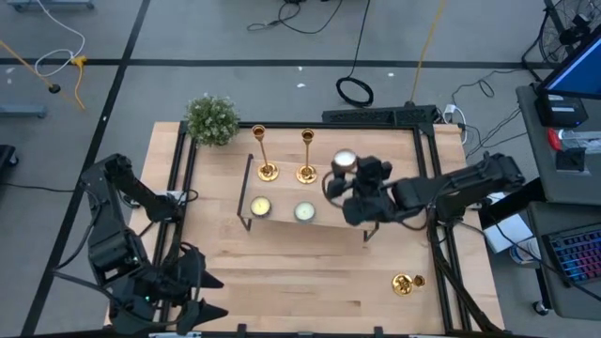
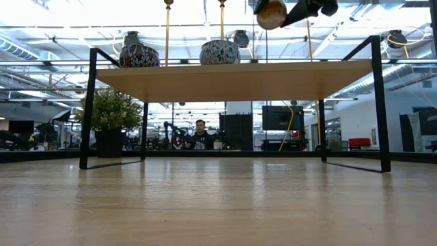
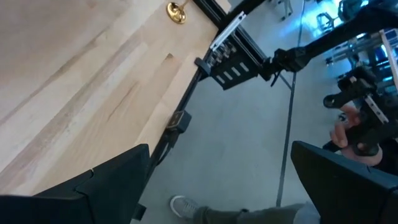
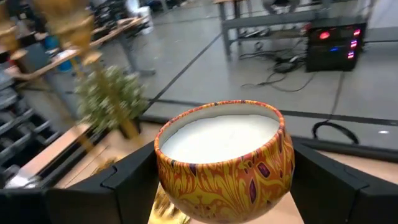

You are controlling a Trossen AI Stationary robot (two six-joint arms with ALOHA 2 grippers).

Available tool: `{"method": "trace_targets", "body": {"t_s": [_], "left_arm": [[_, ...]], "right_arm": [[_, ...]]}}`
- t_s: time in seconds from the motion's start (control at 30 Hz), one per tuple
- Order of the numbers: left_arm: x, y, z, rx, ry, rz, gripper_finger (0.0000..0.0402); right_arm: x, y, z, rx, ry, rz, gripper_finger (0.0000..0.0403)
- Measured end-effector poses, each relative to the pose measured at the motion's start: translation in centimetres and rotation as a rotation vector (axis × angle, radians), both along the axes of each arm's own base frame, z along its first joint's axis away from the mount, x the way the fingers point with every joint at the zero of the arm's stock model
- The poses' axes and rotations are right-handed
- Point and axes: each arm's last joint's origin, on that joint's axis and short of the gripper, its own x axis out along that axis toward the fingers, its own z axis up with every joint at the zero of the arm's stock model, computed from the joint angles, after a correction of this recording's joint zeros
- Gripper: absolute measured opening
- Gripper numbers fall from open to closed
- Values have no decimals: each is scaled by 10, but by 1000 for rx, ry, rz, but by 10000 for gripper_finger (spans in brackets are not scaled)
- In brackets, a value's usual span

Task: Pick & Place candle stick holders
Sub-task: Put the yellow scented candle on the shelf

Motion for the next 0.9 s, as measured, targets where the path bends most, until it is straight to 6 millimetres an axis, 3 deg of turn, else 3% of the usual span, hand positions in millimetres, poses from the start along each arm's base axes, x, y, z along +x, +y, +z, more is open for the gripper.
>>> {"method": "trace_targets", "body": {"t_s": [0.5, 0.9], "left_arm": [[-8, -5, 0, 9, -2, -36, 397], [-13, -8, 0, 4, -8, -39, 397]], "right_arm": [[14, 67, -47, 102, 63, 183, 293], [-11, 78, -59, 232, 220, 194, 293]]}}
